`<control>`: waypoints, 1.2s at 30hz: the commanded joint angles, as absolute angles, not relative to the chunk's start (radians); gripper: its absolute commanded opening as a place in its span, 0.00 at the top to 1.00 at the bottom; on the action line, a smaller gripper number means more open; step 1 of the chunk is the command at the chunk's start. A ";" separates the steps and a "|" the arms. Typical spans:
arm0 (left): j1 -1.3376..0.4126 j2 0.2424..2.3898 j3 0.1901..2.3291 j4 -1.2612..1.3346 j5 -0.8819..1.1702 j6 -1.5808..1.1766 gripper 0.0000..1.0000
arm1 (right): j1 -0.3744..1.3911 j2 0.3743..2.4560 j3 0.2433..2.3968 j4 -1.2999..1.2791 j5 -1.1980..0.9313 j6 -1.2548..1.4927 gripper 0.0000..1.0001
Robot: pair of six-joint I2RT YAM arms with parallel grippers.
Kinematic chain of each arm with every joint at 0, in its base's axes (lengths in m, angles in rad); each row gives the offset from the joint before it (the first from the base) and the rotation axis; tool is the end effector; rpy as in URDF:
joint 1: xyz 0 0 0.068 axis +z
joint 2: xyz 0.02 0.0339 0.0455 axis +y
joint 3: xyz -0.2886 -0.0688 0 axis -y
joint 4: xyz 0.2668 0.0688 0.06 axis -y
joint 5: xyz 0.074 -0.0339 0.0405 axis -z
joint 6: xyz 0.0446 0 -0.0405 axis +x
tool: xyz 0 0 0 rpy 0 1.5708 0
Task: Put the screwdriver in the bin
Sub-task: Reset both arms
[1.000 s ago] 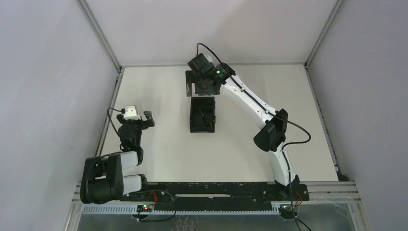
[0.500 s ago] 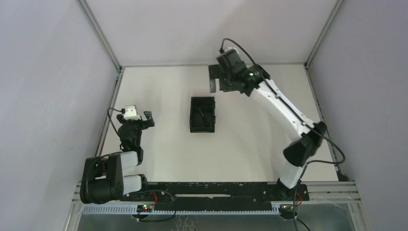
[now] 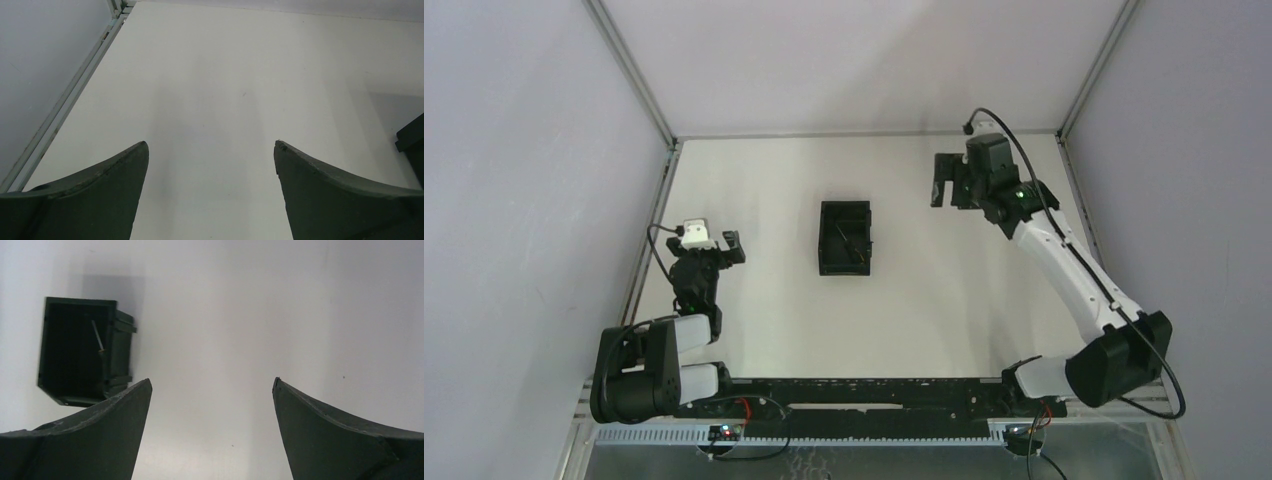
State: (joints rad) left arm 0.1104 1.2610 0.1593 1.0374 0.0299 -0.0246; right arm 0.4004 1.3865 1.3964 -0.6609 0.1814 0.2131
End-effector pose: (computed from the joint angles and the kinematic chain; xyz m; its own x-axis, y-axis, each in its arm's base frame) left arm 0.2233 0.0234 0.1699 -0.0619 -0.0316 -0.9976 -0.0820 0.9963 -0.0265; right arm 0.3043 0.1201 0.3884 -0.5986 -0.0275 -0.8006 -0.1275 0.9899 0.0614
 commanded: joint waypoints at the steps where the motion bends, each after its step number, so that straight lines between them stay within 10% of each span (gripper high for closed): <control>1: 0.106 1.255 0.169 1.095 0.030 -0.003 0.00 | 0.337 1.287 1.268 -0.536 0.104 0.176 0.00; 36: 0.107 1.255 0.169 1.095 0.030 -0.003 0.00 | 0.258 0.950 0.756 -0.244 0.132 0.188 0.00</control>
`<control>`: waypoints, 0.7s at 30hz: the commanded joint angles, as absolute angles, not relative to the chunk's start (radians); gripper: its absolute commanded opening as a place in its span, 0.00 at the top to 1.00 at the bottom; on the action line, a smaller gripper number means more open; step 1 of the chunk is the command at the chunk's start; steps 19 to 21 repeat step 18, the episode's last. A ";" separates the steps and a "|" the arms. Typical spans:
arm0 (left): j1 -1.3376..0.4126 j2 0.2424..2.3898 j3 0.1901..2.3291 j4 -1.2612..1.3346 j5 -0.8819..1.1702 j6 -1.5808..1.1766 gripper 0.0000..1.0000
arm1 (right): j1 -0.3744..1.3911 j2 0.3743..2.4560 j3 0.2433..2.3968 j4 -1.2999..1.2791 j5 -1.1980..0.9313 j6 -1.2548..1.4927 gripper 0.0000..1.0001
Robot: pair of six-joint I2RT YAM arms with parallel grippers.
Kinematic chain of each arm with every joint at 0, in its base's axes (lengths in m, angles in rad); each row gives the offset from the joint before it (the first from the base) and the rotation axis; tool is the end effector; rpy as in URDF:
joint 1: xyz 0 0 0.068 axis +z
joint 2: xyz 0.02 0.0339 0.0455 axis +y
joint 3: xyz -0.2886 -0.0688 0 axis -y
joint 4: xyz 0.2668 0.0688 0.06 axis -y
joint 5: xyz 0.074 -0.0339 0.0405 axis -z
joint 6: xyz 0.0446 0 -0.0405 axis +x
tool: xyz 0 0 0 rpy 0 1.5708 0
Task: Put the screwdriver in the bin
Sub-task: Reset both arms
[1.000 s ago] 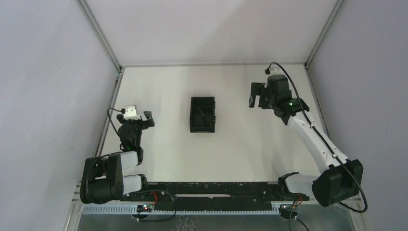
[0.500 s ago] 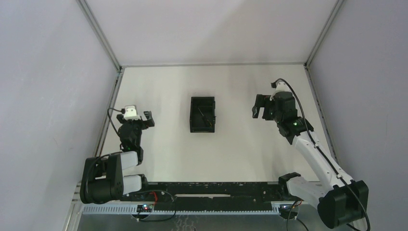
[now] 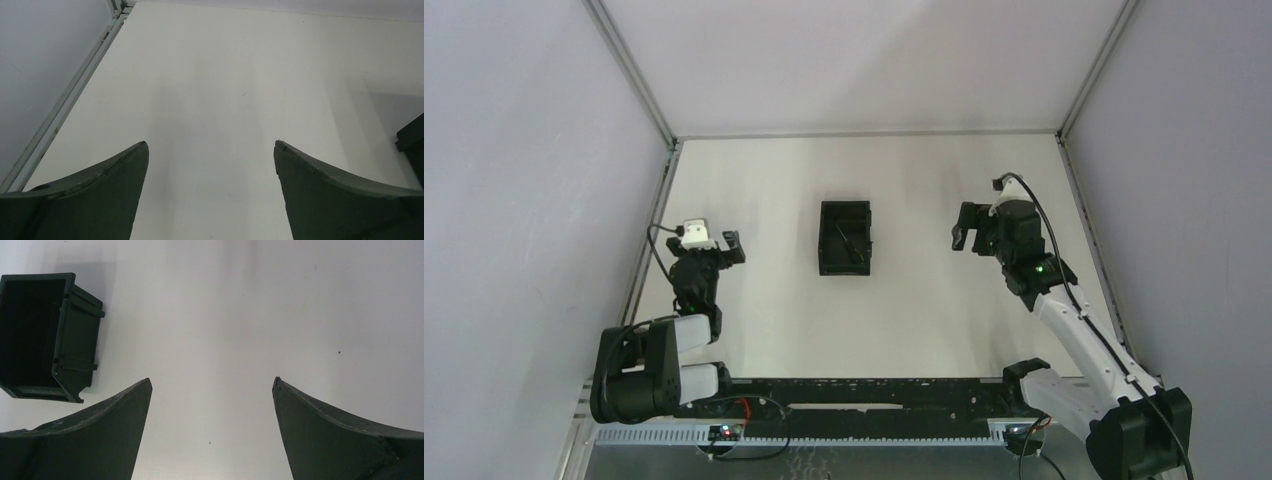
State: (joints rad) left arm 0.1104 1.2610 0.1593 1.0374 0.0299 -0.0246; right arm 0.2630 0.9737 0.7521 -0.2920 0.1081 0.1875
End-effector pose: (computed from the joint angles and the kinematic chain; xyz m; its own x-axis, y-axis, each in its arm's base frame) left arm 0.2233 0.0234 0.1699 -0.0619 -0.0316 -0.9976 -0.0820 0.9963 -0.0265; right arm 0.2275 0.0563 0.2939 -0.4974 0.0580 -0.8656 -0.0763 0.9910 0.1103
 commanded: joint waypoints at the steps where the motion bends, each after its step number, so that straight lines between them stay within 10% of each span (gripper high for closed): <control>1: 0.107 1.255 0.169 1.095 0.029 -0.003 0.00 | 0.258 0.950 0.756 -0.244 0.133 0.187 0.00; 21: 0.106 1.255 0.169 1.095 0.029 -0.003 0.00 | 0.256 0.947 0.756 -0.244 0.203 0.214 0.00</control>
